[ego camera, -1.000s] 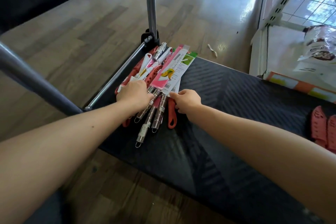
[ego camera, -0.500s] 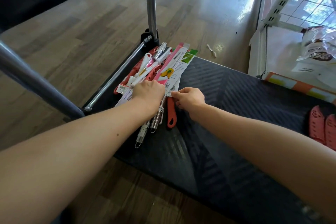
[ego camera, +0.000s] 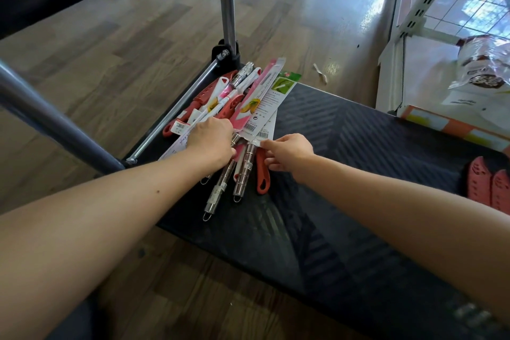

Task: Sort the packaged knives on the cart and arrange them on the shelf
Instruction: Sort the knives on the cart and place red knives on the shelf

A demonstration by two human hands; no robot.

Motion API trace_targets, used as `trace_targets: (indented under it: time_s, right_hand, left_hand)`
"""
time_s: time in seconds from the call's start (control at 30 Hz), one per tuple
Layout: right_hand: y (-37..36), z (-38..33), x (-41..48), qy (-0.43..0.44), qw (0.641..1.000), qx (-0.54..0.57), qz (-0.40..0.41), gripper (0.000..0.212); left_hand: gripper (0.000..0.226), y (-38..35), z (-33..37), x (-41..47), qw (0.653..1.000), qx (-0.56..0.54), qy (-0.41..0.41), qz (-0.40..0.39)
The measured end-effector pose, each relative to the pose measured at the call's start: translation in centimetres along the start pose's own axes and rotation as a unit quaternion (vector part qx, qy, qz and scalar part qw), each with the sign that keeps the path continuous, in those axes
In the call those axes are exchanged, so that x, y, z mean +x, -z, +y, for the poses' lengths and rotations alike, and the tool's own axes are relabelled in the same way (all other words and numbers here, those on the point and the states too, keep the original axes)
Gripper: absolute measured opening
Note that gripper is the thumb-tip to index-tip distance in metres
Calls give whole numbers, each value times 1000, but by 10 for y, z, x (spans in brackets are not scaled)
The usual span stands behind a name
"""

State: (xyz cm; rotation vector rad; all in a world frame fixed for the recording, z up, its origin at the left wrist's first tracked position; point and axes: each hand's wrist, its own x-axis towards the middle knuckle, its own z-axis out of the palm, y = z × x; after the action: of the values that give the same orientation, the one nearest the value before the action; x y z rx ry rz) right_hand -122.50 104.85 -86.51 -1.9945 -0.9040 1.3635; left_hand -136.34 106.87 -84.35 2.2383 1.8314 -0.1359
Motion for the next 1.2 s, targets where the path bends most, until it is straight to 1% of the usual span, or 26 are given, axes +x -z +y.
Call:
trace_targets:
  time_s: [0.13, 0.2, 0.3, 0.37, 0.4, 0.47, 0.57, 0.67, 0.83, 0.87, 0.93, 0.97, 1.03, 1.13, 1.2]
  right_hand:
    - [-6, 7, -11, 65, 988, -136, 31, 30]
    - [-8, 12, -19, 95, 981, -164, 36, 36]
    - [-14, 14, -28, 109, 980, -169, -1, 35]
    - [-18, 11, -32, 93, 981, -169, -28, 36]
    - [-19, 9, -33, 83, 982, -167, -36, 36]
    - [-22, 7, -33, 72, 983, -162, -44, 31]
    - [-25, 6, -33, 69, 982, -170, -45, 24]
    - [-23, 7, -33, 58, 985, -152, -54, 22]
    - [-18, 10, -29, 17, 992, -102, -69, 17]
    - [-17, 11, -28, 12, 993, -96, -73, 17]
    - [-11, 13, -29, 11, 992, -94, -79, 18]
    - [-7, 14, -30, 18, 992, -98, -75, 19]
    - [3, 15, -36, 43, 991, -116, -51, 23]
    - [19, 18, -43, 80, 988, -131, -3, 24]
    - [31, 20, -46, 89, 988, -125, 17, 21]
  left_hand:
    - [31, 1, 1, -3, 1000, 29, 2, -6]
    - [34, 2, 2, -3, 999, 43, 2, -13]
    - [43, 6, 0, -2, 999, 17, 8, -40]
    - [50, 9, -4, -1, 997, -17, 24, -68]
    - [50, 8, -6, -2, 996, -36, 32, -78]
    - [45, 5, -9, -5, 994, -61, 37, -84]
    - [31, -1, -12, -10, 992, -80, 47, -83]
    - [42, -1, -17, -10, 983, -129, 92, -94]
    - [50, -3, -15, -15, 958, -217, 125, -137]
    - [48, -3, -13, -16, 954, -233, 123, -145]
    - [35, -4, -10, -19, 947, -269, 104, -143]
    - [29, -4, -7, -21, 942, -290, 95, -139]
    - [25, -6, -3, -24, 930, -332, 84, -131]
    - [26, -10, 8, -28, 906, -393, 70, -137]
    - [27, -9, 17, -30, 903, -403, 53, -137]
